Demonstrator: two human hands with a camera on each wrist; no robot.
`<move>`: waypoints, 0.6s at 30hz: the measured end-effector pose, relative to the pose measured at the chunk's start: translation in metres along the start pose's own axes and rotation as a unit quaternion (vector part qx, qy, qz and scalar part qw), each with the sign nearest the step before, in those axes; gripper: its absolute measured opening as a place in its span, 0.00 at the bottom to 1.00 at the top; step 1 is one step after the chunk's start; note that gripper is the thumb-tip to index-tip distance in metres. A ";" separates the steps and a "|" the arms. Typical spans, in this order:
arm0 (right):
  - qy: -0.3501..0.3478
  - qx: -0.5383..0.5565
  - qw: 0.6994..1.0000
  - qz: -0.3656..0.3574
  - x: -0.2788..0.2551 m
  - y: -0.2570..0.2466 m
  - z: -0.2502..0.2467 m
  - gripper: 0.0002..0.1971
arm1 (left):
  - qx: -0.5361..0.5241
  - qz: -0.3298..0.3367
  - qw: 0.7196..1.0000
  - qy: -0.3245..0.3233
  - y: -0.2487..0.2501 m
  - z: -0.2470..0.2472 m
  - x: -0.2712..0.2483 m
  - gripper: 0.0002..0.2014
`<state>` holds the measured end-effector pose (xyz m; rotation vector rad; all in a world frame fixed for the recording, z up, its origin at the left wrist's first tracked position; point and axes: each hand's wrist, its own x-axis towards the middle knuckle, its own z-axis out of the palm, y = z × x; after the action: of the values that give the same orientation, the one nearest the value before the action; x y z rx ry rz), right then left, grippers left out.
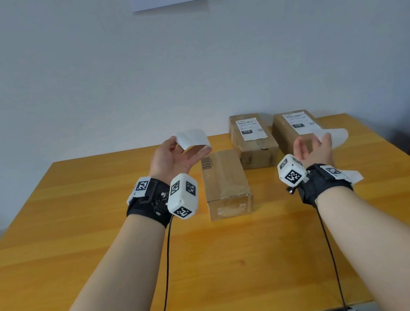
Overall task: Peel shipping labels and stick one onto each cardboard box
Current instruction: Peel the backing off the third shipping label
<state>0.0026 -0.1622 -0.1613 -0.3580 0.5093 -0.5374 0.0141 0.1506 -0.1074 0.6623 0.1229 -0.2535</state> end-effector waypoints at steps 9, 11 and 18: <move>-0.105 -0.215 0.967 0.083 -0.021 0.024 0.033 0.17 | -0.010 -0.048 0.998 -0.029 -0.005 0.003 -0.001 0.13; -0.181 -0.321 0.927 0.068 -0.037 0.030 0.046 0.11 | -0.018 -0.065 0.997 -0.039 -0.005 0.005 -0.003 0.15; -0.411 -0.592 0.682 -0.125 -0.074 0.053 0.062 0.19 | -0.054 -0.110 0.991 -0.059 -0.004 0.005 -0.006 0.20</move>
<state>0.0023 -0.0662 -0.1075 -1.8594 -0.1738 -0.1741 0.0074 0.1457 -0.1041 0.5248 0.0955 -0.4945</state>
